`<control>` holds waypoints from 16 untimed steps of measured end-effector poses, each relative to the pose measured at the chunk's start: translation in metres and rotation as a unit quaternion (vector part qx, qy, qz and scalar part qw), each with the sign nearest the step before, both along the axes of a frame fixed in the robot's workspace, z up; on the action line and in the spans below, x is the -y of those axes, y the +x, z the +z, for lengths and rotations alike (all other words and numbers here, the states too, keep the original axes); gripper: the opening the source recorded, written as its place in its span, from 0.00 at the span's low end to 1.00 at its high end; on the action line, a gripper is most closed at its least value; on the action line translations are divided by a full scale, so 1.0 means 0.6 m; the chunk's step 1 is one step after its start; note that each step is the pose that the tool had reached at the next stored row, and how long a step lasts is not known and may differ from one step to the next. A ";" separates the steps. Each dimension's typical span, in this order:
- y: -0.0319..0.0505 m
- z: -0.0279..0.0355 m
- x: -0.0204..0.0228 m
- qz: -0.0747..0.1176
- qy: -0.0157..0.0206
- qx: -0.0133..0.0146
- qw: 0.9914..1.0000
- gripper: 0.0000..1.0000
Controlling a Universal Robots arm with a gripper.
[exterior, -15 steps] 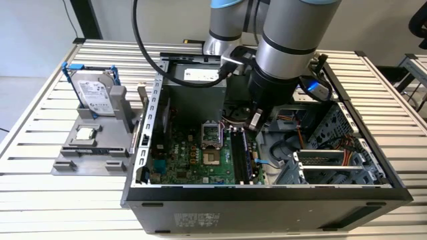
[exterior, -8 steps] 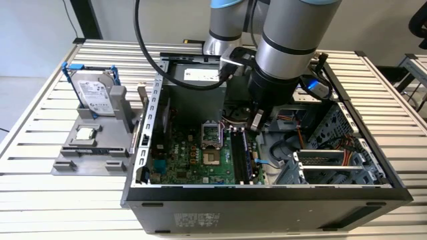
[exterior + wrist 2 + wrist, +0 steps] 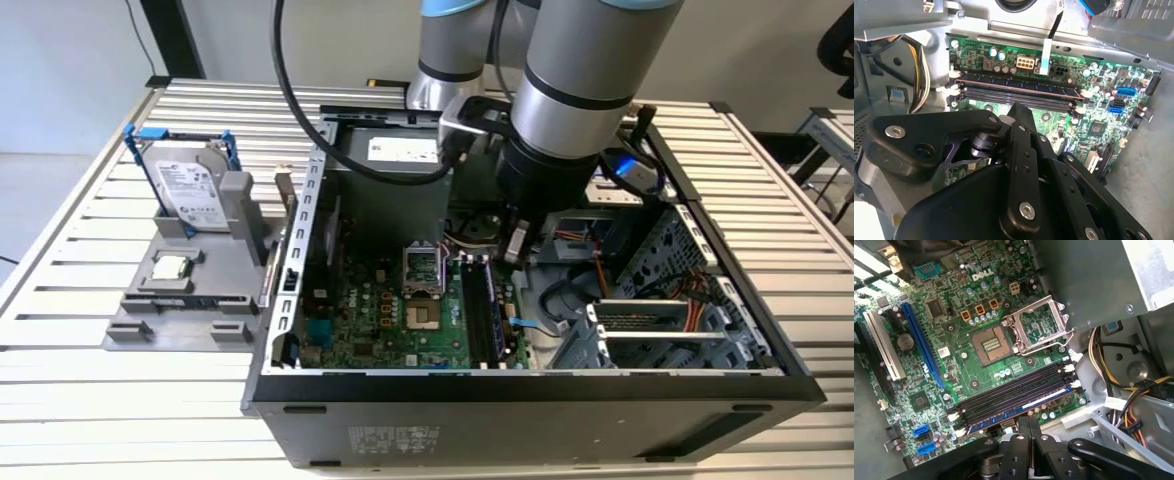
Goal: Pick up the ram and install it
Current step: 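Press down the ram until it locks into place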
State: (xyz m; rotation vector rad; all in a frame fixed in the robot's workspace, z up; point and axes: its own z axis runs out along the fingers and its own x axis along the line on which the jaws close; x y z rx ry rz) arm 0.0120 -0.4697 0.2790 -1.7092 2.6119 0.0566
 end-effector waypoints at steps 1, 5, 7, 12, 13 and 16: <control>0.000 0.000 0.0000 0.003 0.000 0.000 1.000 0.00; 0.000 0.000 0.0000 0.012 0.000 0.000 1.000 0.00; 0.000 -0.001 0.0000 0.017 0.000 0.000 1.000 0.00; 0.000 -0.002 0.0000 0.049 0.001 0.000 0.999 0.00; 0.000 -0.002 0.0000 0.058 0.001 0.000 0.998 0.00; 0.000 -0.002 0.0000 0.082 0.001 0.000 0.997 0.00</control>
